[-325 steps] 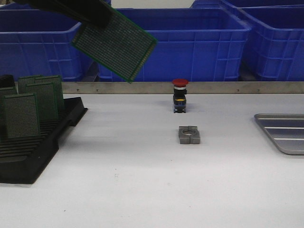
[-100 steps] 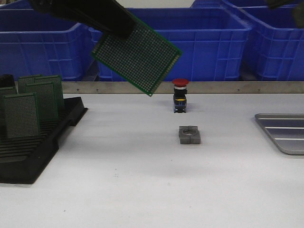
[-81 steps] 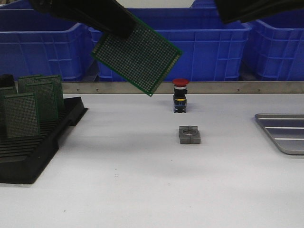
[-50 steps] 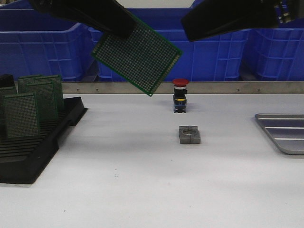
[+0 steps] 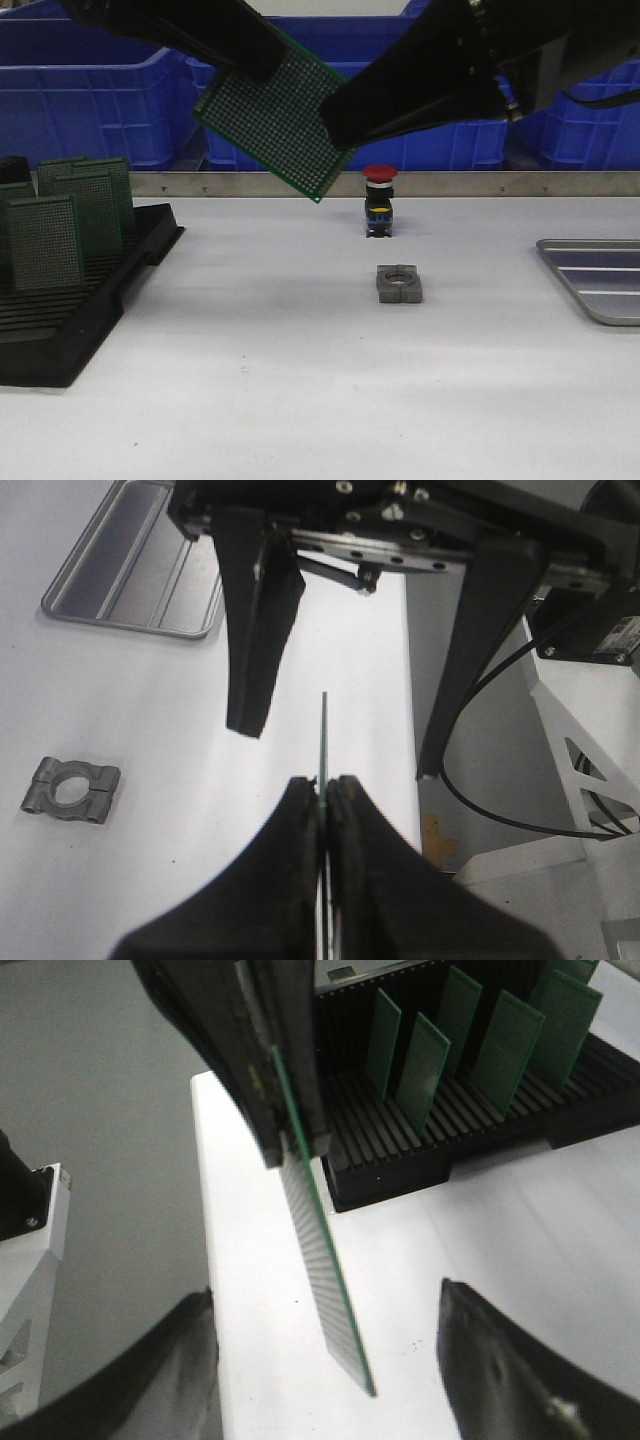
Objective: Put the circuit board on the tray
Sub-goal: 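Bring the right gripper to the board's edge and grasp it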
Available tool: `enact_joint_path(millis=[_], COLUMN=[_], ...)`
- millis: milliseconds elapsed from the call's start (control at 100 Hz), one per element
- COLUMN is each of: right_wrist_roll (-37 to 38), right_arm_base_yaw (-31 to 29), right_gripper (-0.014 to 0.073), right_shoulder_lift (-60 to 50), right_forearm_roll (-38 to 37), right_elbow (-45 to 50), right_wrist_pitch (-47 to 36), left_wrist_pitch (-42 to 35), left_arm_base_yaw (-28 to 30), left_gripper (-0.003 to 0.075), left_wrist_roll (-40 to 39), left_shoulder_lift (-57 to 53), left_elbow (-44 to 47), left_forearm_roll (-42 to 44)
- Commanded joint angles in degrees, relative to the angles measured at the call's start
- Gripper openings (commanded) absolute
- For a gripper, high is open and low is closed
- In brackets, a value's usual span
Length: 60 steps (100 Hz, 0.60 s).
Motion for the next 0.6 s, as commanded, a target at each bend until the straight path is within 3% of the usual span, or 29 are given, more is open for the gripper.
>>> enact_joint_path(millis=[0,400,500,590], right_wrist_roll=[-0.6,-0.6,-0.6,-0.6], right_arm_base_yaw=[1.1,1.9,1.8,1.8], right_gripper=[0.0432,-0.0028,-0.0069,-0.0069], right_shoulder_lift=[-1.1,-0.9,-0.9,-0.9], right_forearm_roll=[3.4,3.7,3.7,3.7], right_elbow=[-1.9,-1.9,-1.9,-1.9], right_wrist_pitch=[2.3,-0.8,-0.8,-0.8], left_wrist_pitch=[3.8,3.6,3.6,3.6], left_arm_base_yaw=[-0.5,-0.5,-0.5,-0.5], left_gripper=[-0.0020,-0.0020,-0.0010,0.0078], left_wrist_roll=[-0.4,-0.4,-0.4,-0.4], left_shoulder_lift=[-1.8,-1.8,-1.8,-1.8], left_elbow=[-1.3,-1.4,-1.4,-1.4], left_forearm_roll=[-4.5,-4.5,-4.5,-4.5])
